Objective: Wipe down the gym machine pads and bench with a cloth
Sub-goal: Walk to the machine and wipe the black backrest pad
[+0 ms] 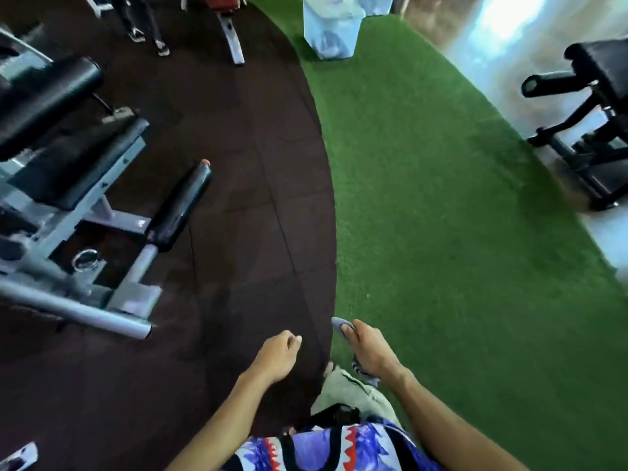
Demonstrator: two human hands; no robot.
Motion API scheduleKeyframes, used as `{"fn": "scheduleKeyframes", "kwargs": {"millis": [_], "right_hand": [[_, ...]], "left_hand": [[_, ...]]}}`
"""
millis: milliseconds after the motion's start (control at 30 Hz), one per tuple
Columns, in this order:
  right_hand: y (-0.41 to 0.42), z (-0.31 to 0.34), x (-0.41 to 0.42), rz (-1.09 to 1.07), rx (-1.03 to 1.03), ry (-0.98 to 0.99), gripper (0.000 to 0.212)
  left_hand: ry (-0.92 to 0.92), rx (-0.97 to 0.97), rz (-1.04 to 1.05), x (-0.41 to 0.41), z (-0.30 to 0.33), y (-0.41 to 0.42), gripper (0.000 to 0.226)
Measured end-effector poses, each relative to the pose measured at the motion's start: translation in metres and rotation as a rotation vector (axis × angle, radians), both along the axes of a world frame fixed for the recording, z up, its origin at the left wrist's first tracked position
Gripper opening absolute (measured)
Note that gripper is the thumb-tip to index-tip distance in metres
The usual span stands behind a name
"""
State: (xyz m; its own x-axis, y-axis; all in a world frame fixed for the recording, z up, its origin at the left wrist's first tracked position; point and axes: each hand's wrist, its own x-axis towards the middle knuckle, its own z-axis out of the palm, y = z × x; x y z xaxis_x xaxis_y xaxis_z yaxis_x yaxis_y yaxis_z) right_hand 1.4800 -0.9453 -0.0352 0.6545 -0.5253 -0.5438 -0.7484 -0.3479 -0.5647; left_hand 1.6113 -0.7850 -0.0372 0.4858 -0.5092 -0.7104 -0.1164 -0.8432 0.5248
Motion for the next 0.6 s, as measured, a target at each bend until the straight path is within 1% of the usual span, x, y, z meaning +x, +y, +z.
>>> {"fn": "scheduleKeyframes", "kwargs": {"millis": [200,333,467,600], "right_hand": [[-0.123,-0.014,0.167,0.101,-0.03,-0.004,0.034],[-0.208,-0.012,0.281,0.179,-0.03,-0.005,0.038],[-0.277,0.0,0.401,0.248,-0.029,-0.013,0.03],[-0.327,-0.005,0.525,0.298,-0.023,-0.017,0.031]], "left_hand": [[-0.013,-0.012,0.076,0.156,-0.023,-0.109,0.031],[-0.027,0.0,0.143,0.262,-0.025,-0.183,0.027],[0.0,-0.047,0.281,0.362,-0.018,-0.245,0.031],[0.015,-0.053,0.343,0.474,-0.024,-0.298,0.036]]}}
